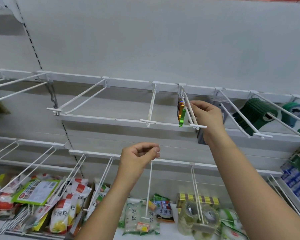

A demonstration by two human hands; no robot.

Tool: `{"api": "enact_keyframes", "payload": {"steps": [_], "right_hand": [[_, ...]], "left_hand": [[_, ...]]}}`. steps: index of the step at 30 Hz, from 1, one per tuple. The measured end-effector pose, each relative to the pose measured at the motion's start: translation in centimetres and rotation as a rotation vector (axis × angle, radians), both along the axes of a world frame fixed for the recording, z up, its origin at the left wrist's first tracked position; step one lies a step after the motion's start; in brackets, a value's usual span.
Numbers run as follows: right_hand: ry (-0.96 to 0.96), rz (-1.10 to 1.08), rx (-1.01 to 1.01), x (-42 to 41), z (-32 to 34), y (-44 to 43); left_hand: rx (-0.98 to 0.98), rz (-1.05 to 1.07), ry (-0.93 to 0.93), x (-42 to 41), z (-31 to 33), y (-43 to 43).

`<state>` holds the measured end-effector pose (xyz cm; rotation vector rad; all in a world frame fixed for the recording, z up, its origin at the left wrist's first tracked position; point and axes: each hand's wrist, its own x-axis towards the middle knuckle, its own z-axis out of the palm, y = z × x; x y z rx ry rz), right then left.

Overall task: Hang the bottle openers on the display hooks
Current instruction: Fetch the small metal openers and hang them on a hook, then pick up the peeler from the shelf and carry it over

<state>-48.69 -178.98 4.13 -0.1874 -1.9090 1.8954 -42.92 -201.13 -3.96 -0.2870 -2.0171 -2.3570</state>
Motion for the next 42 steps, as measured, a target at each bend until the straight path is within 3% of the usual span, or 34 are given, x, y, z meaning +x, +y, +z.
{"api": "enact_keyframes", "payload": {"steps": [23,32,42], "right_hand": [[-0.036,-0.056,0.031,-2.6,-1.0,1.1],[-0.084,-0.107,0.049,10.2,-6.7,0.4],[-0.074,-0.311,0.031,26.4,-10.0,7.9]], "left_hand": [[0.006,0.028,0.005,-1.0,-0.4,-1.1],[-0.003,-0.121,0.014,0.5,-1.3,2.1],[-0.041,-0.438,0.041,9.5,-1.4,15.1]]}}
